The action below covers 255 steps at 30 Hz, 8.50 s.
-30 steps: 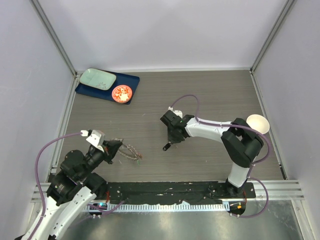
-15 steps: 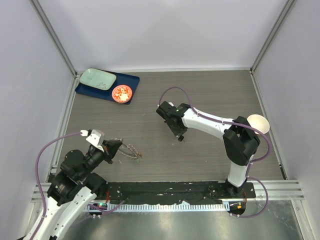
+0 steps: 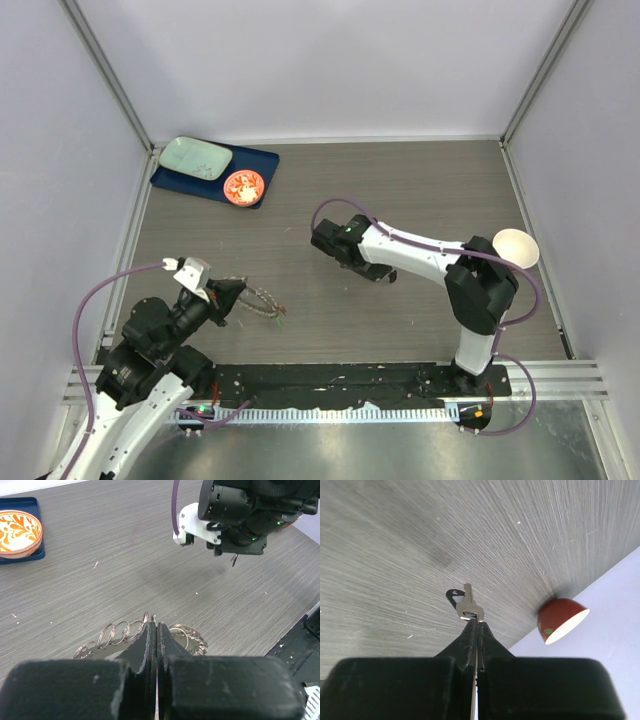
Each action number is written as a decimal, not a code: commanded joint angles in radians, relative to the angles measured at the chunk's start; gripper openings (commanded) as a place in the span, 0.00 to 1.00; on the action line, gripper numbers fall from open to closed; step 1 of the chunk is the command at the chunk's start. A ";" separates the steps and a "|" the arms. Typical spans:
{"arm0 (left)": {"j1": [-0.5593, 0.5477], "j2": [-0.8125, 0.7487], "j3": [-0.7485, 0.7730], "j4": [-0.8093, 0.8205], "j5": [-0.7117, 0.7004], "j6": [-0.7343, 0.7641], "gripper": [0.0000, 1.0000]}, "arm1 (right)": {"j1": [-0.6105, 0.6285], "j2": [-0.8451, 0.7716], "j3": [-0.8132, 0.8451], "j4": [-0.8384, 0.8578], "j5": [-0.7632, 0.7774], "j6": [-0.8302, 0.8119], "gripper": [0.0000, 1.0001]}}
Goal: Put the keys on the keyring
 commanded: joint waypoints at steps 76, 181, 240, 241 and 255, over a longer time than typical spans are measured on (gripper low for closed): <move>0.027 0.047 -0.001 0.093 0.031 -0.025 0.00 | -0.094 -0.264 -0.395 0.981 -0.528 0.092 0.57; 0.048 0.079 -0.001 0.090 0.042 -0.030 0.00 | 0.018 -0.099 -0.253 0.834 -0.414 -0.127 0.01; 0.048 0.398 0.100 0.173 0.476 0.395 0.00 | -0.010 -0.496 -0.303 0.476 -0.690 0.040 0.01; 0.048 0.383 0.101 0.167 0.455 0.395 0.00 | -0.011 -0.457 -0.287 0.399 -0.670 0.035 0.01; 0.048 0.231 0.083 0.135 0.254 0.368 0.00 | -0.013 0.140 0.223 -0.167 -0.374 -0.170 0.01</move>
